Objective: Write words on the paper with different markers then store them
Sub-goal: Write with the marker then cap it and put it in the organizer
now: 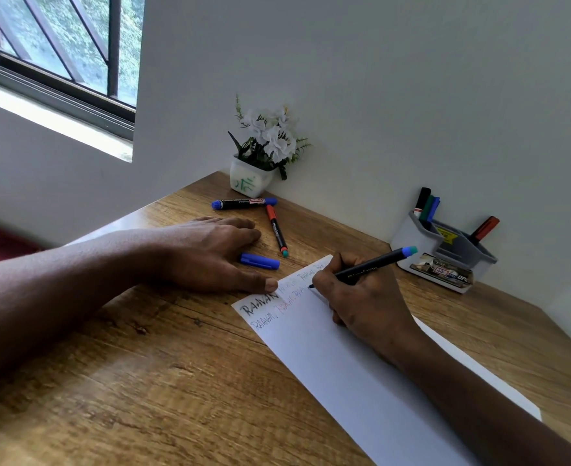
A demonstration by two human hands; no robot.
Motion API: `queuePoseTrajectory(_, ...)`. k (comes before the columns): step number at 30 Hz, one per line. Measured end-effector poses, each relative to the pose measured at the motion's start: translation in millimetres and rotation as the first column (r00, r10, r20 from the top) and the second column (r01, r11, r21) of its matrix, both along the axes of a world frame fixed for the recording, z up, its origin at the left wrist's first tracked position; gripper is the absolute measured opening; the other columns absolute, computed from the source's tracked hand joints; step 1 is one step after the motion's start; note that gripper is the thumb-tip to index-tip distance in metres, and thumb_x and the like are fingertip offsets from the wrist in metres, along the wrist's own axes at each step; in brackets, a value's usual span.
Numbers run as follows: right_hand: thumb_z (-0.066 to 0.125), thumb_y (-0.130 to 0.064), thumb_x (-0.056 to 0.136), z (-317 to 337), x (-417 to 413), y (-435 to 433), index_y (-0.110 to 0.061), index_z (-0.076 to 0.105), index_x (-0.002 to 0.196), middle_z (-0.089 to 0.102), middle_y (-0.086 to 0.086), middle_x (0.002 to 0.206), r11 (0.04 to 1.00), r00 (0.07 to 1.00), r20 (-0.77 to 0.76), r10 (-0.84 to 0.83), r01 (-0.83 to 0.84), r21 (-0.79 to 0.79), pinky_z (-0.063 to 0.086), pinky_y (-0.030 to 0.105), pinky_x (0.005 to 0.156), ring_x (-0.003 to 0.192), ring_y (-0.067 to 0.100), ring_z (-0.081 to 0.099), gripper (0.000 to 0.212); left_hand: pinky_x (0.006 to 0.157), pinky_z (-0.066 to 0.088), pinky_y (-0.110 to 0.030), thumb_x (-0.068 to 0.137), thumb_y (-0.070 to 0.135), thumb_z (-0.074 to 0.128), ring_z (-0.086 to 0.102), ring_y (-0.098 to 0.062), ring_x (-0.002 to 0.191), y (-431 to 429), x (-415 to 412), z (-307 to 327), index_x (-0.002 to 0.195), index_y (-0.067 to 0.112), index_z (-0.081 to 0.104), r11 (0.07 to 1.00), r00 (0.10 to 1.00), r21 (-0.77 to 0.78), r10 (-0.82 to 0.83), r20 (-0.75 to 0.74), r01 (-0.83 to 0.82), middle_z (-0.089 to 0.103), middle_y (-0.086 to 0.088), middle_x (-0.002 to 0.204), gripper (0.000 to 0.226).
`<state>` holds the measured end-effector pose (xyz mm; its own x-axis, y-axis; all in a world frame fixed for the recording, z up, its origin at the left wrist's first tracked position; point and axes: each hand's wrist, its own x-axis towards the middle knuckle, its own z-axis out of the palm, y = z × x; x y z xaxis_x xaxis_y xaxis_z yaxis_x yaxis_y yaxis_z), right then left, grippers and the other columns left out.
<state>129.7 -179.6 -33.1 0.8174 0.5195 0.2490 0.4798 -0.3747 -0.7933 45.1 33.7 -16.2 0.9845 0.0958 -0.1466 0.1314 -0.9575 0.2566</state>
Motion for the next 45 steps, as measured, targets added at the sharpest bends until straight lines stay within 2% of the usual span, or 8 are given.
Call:
queuePoseTrajectory(15, 0.072, -0.012, 0.089, -1.2, 2.0, 0.6, 0.004, 0.065, 0.080, 0.058, -0.003, 0.044, 0.998, 0.999, -0.018, -0.049, 0.049, 0.027, 0.040, 0.016, 0.040, 0.034, 0.006, 0.051, 0.019, 0.122, 0.020, -0.035, 0.066, 0.085, 0.035, 0.016, -0.016, 0.155, -0.2, -0.6, 0.8, 0.163, 0.027, 0.014, 1.000, 1.000, -0.017, 0.007, -0.011, -0.007, 0.006, 0.008, 0.171, 0.115)
queuePoseTrajectory(26, 0.070, -0.011, 0.092, -3.7, 1.3, 0.1, -0.001, 0.069, 0.085, 0.063, 0.005, 0.054, 0.993, 0.991, -0.114, -0.075, 0.084, 0.083, 0.042, 0.018, 0.041, 0.042, 0.010, 0.057, 0.012, 0.121, 0.022, -0.034, 0.066, 0.085, 0.037, 0.020, -0.014, 0.153, 4.8, 2.7, -4.6, 0.162, 0.028, 0.019, 0.998, 0.998, -0.048, -0.029, 0.057, 0.032, 0.010, 0.009, 0.170, 0.113)
queuePoseTrajectory(29, 0.069, -0.013, 0.094, -1.7, 4.8, -1.0, -0.006, 0.072, 0.092, 0.071, 0.006, 0.065, 0.975, 0.966, -0.247, -0.073, 0.121, 0.188, 0.048, 0.021, 0.046, 0.052, 0.014, 0.064, 0.008, 0.120, 0.029, -0.034, 0.074, 0.081, 0.045, 0.029, -0.012, 0.149, 7.6, 2.8, -7.1, 0.158, 0.032, 0.030, 0.995, 0.990, -0.093, -0.027, 0.138, 0.040, 0.023, 0.012, 0.166, 0.099)
queuePoseTrajectory(32, 0.068, -0.011, 0.095, -0.6, 8.2, -1.7, -0.008, 0.074, 0.100, 0.077, 0.009, 0.079, 0.946, 0.933, -0.360, 0.000, 0.117, 0.303, 0.052, 0.024, 0.056, 0.070, 0.019, 0.072, 0.009, 0.119, 0.033, -0.038, 0.087, 0.073, 0.053, 0.040, -0.009, 0.143, 12.6, 1.7, -14.0, 0.148, 0.039, 0.047, 0.996, 0.952, -0.074, -0.022, 0.307, 0.047, 0.040, 0.016, 0.157, 0.070)
queuePoseTrajectory(36, 0.062, -0.017, 0.098, -2.2, 9.2, -2.6, -0.017, 0.079, 0.104, 0.079, 0.008, 0.092, 0.946, 0.923, -0.370, 0.106, 0.021, 0.324, 0.050, 0.027, 0.060, 0.080, 0.017, 0.072, 0.018, 0.122, 0.024, -0.043, 0.089, 0.069, 0.055, 0.043, -0.002, 0.136, 8.3, 1.4, -20.4, 0.127, 0.049, 0.063, 0.996, 0.896, 0.091, -0.060, 0.441, 0.022, 0.052, 0.023, 0.141, 0.044)
queuePoseTrajectory(38, 0.059, -0.018, 0.099, -1.1, 7.9, -3.5, -0.018, 0.080, 0.103, 0.079, 0.008, 0.091, 0.951, 0.924, -0.354, 0.145, -0.032, 0.307, 0.048, 0.026, 0.060, 0.081, 0.017, 0.071, 0.021, 0.117, 0.030, -0.041, 0.089, 0.066, 0.058, 0.049, 0.000, 0.126, 5.0, 2.4, -21.5, 0.116, 0.050, 0.067, 0.995, 0.874, 0.097, -0.060, 0.481, 0.015, 0.058, 0.026, 0.129, 0.033)
queuePoseTrajectory(42, 0.060, -0.009, 0.098, 1.2, 6.7, -8.1, -0.011, 0.074, 0.103, 0.079, 0.008, 0.087, 0.939, 0.928, -0.305, 0.212, -0.108, 0.326, 0.047, 0.026, 0.057, 0.080, 0.016, 0.072, 0.015, 0.090, 0.046, -0.032, 0.090, 0.048, 0.071, 0.055, 0.003, 0.095, 0.4, 1.7, -20.2, 0.105, 0.044, 0.070, 0.999, 0.833, -0.038, 0.007, 0.554, 0.017, 0.066, 0.023, 0.104, 0.015)
queuePoseTrajectory(45, 0.060, -0.006, 0.097, 3.0, 6.6, -11.5, -0.007, 0.071, 0.100, 0.080, 0.009, 0.087, 0.923, 0.930, -0.273, 0.248, -0.141, 0.359, 0.048, 0.026, 0.058, 0.082, 0.016, 0.073, 0.012, 0.086, 0.053, -0.032, 0.089, 0.035, 0.076, 0.064, 0.002, 0.094, -0.9, -2.0, -20.3, 0.099, 0.042, 0.073, 0.980, 0.798, -0.191, 0.078, 0.597, 0.047, 0.071, 0.022, 0.096, 0.012)
